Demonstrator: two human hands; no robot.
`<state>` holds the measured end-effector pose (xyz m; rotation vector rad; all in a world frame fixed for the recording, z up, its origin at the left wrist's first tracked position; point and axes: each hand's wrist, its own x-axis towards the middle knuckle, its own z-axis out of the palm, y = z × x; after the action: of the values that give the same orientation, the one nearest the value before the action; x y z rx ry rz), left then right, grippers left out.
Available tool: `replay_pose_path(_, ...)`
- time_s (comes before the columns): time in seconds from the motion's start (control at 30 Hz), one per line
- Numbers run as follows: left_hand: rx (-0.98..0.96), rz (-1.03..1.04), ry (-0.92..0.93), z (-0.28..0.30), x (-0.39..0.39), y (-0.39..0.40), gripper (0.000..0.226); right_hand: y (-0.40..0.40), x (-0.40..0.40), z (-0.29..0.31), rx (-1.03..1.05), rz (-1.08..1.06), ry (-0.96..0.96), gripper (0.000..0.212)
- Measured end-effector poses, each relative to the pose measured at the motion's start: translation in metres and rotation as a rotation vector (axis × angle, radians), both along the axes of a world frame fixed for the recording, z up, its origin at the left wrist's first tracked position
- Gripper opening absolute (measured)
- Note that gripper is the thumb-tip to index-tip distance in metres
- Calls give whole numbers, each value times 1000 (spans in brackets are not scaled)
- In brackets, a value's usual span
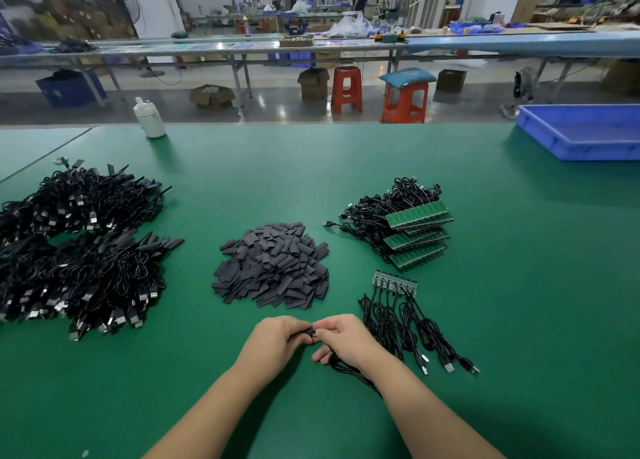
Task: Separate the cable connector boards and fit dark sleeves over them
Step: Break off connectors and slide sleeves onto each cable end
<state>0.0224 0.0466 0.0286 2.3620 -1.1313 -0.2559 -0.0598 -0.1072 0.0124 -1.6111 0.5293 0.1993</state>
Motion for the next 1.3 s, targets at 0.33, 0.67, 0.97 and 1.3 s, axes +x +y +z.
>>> replay_pose_path(0.33,-30,2,-52,-4,1,1,16,2,-2,7,22,-2,-10,21)
replay_pose_path(0.67,-150,80,133,-5,-2,5,12,1,-3,9,58,6,-21,16)
replay_pose_path(0.97,-156,79,81,-5,-5,4,13,0,-3,11,44,35,-14,20)
replay_pose_path(1.3,286,-115,-200,2,-3,-12,30,4,-6,12,-1,96,-24,37)
